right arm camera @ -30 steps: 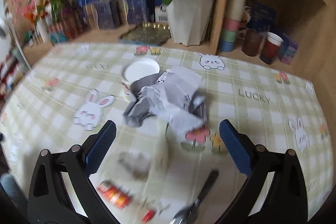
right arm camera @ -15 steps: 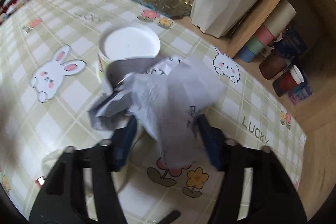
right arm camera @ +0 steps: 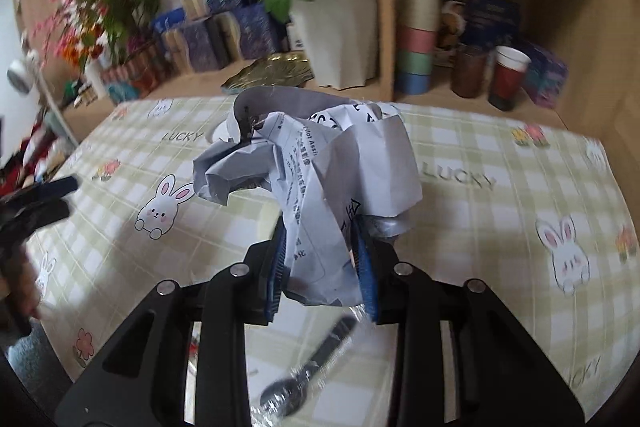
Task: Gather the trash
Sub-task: 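Lift the plastic bag with the right gripper while the left gripper grasps the white yogurt cup, then carry the plastic bag and yogurt cup over the bin with both grippers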
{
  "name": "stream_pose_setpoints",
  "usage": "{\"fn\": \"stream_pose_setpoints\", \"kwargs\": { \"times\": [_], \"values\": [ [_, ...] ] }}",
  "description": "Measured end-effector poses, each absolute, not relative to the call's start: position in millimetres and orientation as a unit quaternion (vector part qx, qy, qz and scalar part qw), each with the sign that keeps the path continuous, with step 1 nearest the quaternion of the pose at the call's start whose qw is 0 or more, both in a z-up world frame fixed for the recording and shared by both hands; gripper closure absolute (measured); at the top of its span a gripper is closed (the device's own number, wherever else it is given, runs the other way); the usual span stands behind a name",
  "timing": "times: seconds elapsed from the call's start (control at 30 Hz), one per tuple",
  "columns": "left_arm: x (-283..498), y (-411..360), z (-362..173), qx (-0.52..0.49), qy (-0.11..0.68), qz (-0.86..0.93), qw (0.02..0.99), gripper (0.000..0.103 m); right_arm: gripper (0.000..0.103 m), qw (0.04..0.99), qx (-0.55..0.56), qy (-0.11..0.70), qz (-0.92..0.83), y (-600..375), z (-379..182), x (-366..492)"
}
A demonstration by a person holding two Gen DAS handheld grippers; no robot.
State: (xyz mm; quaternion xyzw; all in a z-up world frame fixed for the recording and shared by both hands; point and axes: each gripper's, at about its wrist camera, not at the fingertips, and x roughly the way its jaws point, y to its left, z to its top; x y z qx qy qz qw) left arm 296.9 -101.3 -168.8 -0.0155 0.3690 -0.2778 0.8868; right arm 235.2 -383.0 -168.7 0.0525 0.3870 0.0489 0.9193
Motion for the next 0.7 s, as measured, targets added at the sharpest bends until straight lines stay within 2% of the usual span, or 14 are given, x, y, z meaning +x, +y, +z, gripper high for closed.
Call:
{"fn": "stream_pose_setpoints", "kwargs": {
  "times": [0.23,0.57,0.6,0.63,0.7],
  "values": [
    [373.2,-175.8,-190.4,0.031,0.395,-0.280,0.875,0.009,0.069,0.922,0.093,0.374,0.021,-410.4,-173.6,204.4],
    [441.7,-211.2,-223.3,0.037,0.451,-0.242,0.858,0.009,0.069,0.927,0.139,0.349,0.014,-440.8,-166.8,160.7],
    [445.4,-213.1,-225.8,0.040,0.457,-0.239,0.856,0.015,0.069,0.926,0.142,0.350,0.011,-442.8,-167.2,157.3],
    [447.8,-214.2,-228.1,0.041,0.462,-0.239,0.853,0.029,0.069,0.926,0.142,0.351,0.009,-443.6,-167.4,156.0],
    [445.8,-213.2,-228.4,0.043,0.464,-0.239,0.852,0.029,0.069,0.925,0.143,0.351,0.004,-445.6,-168.2,150.8]
  ]
}}
